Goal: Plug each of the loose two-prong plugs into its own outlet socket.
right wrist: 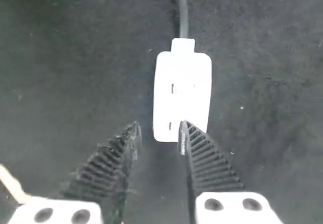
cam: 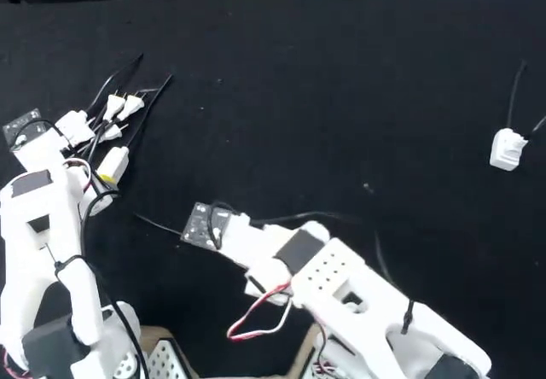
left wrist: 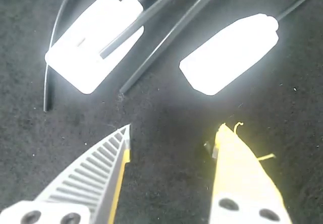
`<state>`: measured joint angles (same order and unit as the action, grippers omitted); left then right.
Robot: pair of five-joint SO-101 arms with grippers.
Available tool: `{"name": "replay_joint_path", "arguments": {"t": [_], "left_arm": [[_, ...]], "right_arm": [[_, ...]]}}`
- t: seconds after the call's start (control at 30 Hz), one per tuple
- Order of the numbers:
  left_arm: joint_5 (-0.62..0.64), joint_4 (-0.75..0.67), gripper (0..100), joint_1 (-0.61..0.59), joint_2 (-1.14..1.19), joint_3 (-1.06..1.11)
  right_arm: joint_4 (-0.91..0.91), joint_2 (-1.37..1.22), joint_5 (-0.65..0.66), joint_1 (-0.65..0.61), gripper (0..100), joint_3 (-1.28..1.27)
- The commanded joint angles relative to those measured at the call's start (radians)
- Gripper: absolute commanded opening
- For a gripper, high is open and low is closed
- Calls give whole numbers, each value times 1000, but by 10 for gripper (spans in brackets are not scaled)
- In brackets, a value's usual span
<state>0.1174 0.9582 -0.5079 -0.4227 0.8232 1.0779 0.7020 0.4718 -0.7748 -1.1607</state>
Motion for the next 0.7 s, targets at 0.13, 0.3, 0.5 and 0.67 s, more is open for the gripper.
{"name": "replay_joint_path", "arguments": {"t": [0.13,0.3,0.5,0.67], "left_arm": [[9,-15,263,-10,-29,-8],[9,-17,263,-10,-29,-7],[9,-17,263,-10,-29,-7],[9,-17,263,-8,-29,-7]], "right_arm": [[-132,33,92,68,124,-54],[-133,33,232,201,124,-54],[-129,33,319,252,124,-51],[-133,33,322,258,124,-53]]}}
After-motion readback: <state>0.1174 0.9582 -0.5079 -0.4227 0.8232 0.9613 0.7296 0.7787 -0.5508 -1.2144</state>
